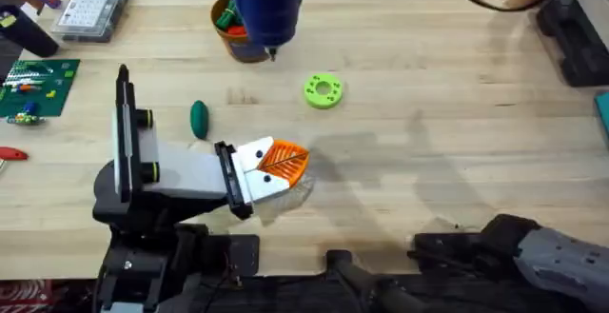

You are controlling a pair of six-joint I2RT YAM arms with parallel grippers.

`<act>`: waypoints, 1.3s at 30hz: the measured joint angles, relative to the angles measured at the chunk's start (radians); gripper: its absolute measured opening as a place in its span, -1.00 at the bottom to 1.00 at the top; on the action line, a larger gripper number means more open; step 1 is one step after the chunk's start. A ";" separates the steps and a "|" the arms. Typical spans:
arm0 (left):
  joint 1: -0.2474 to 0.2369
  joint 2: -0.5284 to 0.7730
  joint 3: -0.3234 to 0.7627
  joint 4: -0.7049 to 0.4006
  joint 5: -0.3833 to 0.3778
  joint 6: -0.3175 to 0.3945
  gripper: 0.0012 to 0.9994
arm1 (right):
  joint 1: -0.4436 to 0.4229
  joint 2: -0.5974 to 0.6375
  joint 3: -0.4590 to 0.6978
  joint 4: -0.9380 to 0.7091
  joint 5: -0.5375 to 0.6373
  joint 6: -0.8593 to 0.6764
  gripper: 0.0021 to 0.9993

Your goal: Pick up the gripper from the table and insert it into the empty holder that is missing its gripper. Then pick up a screw, insert it into the mounting hole, and use the screwdriver to tighten it. Finally, clean up the table by picking up the vegetable and placing it into the bucket.

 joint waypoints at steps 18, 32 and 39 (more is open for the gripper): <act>0.000 0.000 0.000 -0.001 0.000 0.000 -0.97 | 0.059 0.000 -0.002 -0.008 -0.053 -0.030 -0.89; 0.000 0.000 0.000 -0.001 0.000 0.000 -0.97 | 0.071 0.007 -0.231 0.280 -0.056 -0.007 -0.89; 0.000 0.000 0.000 -0.001 0.000 0.000 -0.97 | 0.093 0.056 -0.237 0.284 -0.089 -0.015 -0.89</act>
